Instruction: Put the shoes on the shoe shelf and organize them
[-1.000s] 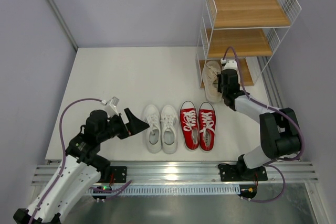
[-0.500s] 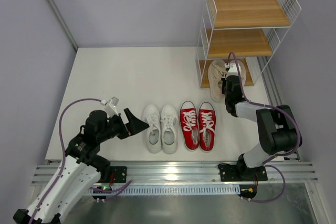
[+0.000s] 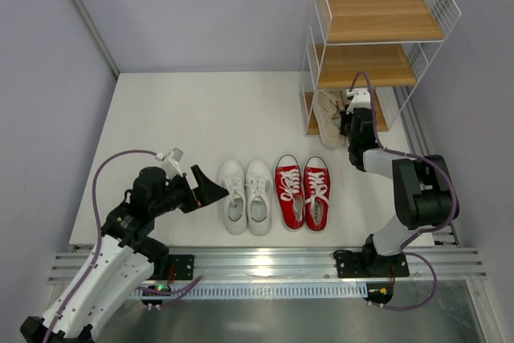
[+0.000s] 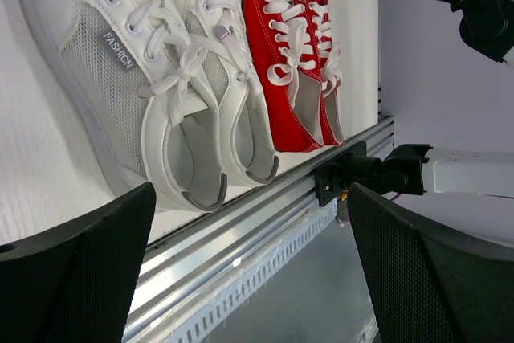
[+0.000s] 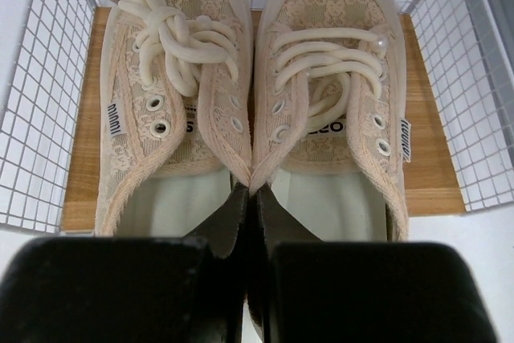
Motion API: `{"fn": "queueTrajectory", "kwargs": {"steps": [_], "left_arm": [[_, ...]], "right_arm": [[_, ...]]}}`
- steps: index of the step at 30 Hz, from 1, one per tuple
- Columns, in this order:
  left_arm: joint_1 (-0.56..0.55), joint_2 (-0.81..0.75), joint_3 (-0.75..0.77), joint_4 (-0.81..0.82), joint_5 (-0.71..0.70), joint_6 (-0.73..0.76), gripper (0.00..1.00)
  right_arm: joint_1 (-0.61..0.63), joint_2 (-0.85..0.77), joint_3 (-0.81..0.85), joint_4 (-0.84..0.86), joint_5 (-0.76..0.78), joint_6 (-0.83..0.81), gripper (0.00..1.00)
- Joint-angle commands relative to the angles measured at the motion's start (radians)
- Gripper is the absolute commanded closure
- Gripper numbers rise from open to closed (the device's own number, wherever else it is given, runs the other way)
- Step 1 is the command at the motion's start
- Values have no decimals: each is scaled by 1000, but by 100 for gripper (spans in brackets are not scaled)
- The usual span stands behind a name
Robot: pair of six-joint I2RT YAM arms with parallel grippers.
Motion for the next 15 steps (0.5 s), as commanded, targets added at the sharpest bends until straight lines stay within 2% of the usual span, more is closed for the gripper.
{"fn": "queueTrajectory", "kwargs": {"steps": [1,15], "left_arm": [[-4,6,38,13,-11,21,0],[-4,0,32,6,-14,21,0]], "right_arm": [[-12,-6,101,252,-56,-6,96],[-20,38,101,275,45,-46,96]]}}
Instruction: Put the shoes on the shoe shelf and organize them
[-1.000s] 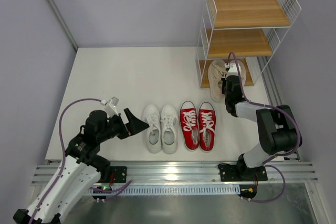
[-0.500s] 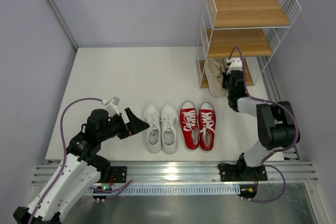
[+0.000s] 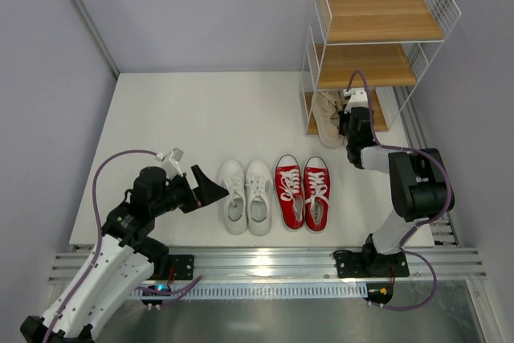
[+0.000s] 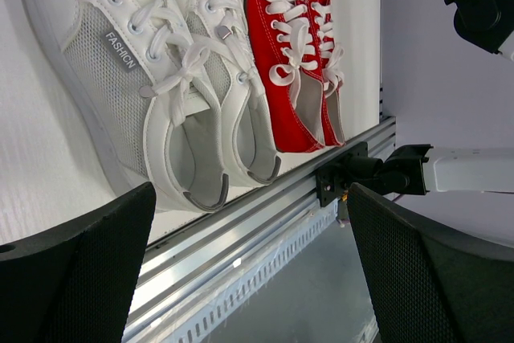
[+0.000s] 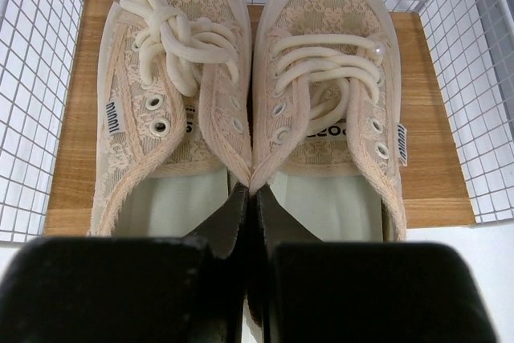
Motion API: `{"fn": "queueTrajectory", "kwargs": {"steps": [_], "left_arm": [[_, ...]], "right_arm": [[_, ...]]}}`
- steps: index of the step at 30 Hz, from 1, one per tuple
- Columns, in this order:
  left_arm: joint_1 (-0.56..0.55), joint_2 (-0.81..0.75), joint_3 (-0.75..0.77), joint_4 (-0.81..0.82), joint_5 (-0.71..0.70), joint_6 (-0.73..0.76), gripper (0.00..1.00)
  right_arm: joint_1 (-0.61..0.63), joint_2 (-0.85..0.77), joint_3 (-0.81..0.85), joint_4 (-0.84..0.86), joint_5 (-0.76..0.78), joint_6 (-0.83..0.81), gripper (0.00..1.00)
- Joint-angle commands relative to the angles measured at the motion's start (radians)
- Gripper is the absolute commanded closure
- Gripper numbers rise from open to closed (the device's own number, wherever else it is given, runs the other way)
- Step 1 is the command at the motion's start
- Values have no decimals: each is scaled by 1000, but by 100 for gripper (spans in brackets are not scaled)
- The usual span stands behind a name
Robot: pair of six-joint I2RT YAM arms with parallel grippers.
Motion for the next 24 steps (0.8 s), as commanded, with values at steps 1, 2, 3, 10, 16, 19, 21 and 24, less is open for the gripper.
{"fn": "queueTrajectory", "kwargs": {"steps": [1,2,3,10,16,19,21,24], "left_arm": [[-6,-5,32,6,-12,20,0],[-4,-6,32,6,-12,20,0],[-6,-5,32,8,-12,18,0],[-4,-5,37,12,-10,14,0],[-4,-15,40,2,-13,14,0],[-4,-20,43,-2,-12,14,0],[-4,-25,43,-2,-13,12,0],[-4,-31,38,2,-12,11,0]], "right_arm": [[-15,-40,74,247,58,-32,96],[-15,-43,77,244,57,-31,96],[-21,-46,84,238,48,-29,96],[-40,-34,117,205,20,-11,96],[-48,-35,138,163,41,13,47],[-46,-52,138,132,41,44,28],[-46,-81,100,163,47,64,20],[-38,-124,38,178,67,86,14]]}}
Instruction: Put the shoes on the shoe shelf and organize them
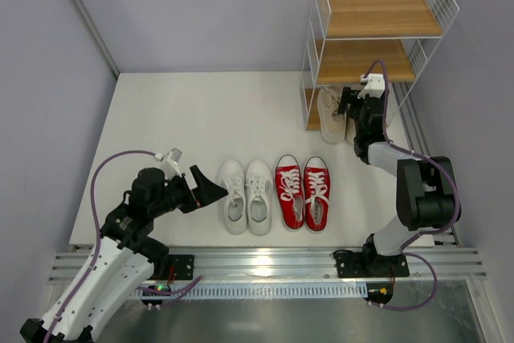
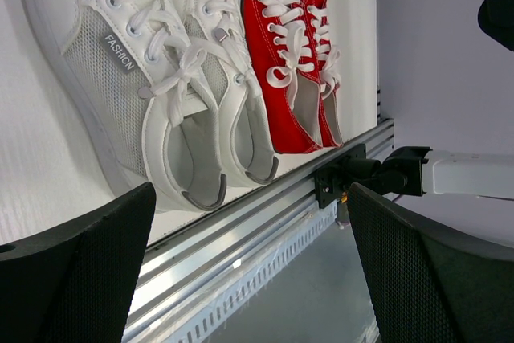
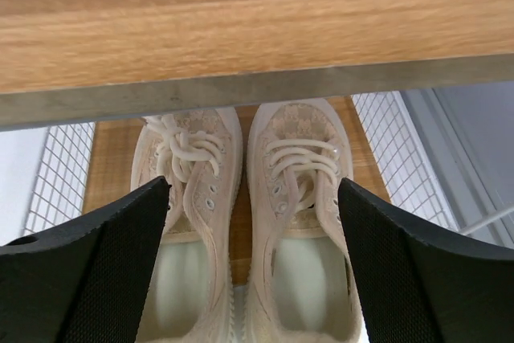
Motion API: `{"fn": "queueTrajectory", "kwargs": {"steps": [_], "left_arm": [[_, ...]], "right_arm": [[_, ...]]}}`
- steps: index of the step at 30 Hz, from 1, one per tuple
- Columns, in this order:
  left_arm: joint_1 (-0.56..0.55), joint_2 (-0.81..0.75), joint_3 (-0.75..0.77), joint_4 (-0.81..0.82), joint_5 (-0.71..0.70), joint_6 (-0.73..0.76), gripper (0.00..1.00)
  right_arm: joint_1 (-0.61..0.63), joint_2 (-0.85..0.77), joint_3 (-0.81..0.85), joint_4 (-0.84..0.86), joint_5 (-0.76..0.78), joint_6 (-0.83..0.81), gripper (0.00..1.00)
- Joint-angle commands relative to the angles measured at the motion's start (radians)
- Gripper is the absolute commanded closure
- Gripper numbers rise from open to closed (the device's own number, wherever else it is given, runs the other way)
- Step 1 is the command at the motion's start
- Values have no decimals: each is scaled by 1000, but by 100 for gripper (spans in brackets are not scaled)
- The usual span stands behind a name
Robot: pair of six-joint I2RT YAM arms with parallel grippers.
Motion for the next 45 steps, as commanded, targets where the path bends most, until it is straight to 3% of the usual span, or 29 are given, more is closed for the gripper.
{"fn": "queueTrajectory", "kwargs": {"steps": [1,7,10,13,17,21,27,35,37,42,45], "left_arm": [[-6,-15,31,14,-3,10,0],[-4,-12,11,45,15,-7,0],[-6,-19,17,36,15,-7,0],[-4,-30,24,24,11,-9,0],[-6,-32,23,10,6,-10,0],[-4,-26,11,22,10,-12,0],[-4,-12,-6,42,18,-23,0],[-4,-27,-2,22,12,-23,0],[-4,-27,0,16,12,-17,0],[-4,-9,-6,30,17,-15,0],[-4,-1,-3,28,21,-12,0]], "right_arm": [[8,-112,-47,111,41,51,14],[138,-322,-192,-35,204,115,14],[259,-488,-249,-229,238,156,14],[350,-653,-291,-529,186,300,14],[448,-803,-350,-789,123,542,13],[568,-958,-450,-872,54,727,14],[802,-886,-447,-957,149,831,14],[958,-776,-432,-1013,270,1018,15],[1008,-751,-420,-1030,307,1057,19],[1060,-610,-371,-1095,374,1181,42],[1071,-547,-325,-1141,423,1195,66]]}}
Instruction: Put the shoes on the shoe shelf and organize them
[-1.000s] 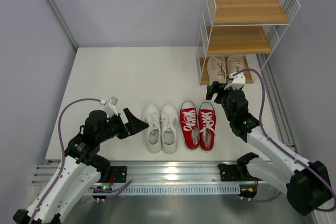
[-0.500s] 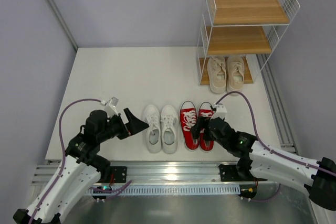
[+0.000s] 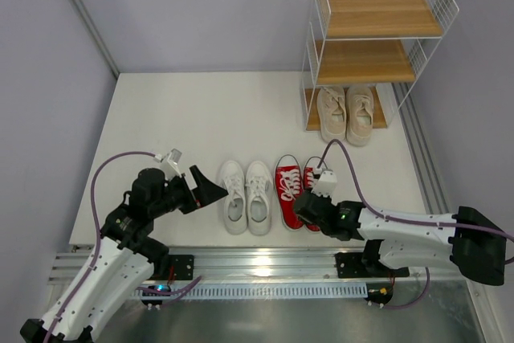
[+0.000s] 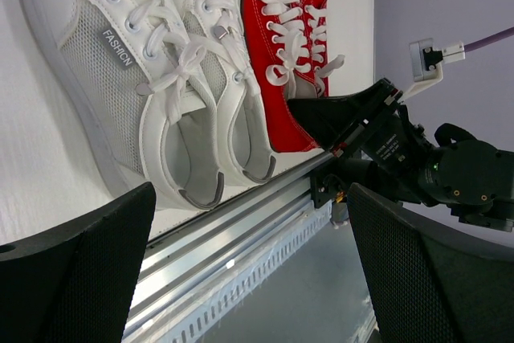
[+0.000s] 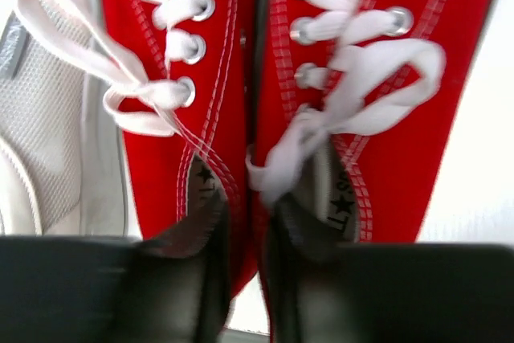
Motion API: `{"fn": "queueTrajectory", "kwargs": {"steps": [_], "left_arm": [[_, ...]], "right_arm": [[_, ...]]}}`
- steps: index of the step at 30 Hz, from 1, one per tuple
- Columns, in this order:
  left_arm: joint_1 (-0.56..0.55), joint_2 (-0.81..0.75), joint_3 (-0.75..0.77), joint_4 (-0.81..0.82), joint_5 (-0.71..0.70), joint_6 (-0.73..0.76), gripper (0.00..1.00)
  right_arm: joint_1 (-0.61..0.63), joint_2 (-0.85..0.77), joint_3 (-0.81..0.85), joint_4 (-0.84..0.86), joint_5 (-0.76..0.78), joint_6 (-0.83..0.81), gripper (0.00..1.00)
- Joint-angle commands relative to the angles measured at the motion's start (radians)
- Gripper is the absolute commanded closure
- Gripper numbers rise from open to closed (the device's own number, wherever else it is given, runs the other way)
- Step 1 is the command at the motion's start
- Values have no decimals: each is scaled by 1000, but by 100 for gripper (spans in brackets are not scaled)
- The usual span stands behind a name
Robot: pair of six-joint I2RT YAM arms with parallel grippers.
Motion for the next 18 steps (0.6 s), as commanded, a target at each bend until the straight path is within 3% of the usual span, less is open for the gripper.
{"fn": "queueTrajectory", "kwargs": {"steps": [1,3,11,18], "left_arm": [[-4,9,5,22,17,13,0],[-4,6,6,18,11,18,0],[-4,6,6,21,9,16,0],[-4,6,3,30,9,10,0]], "right_arm": [[17,51,68,-94,90,86,79],[17,45,109,-137,133,58,96],[17,-136,169,-257,228,-126,96],[17,-375,193,-407,283,-166,96]]}}
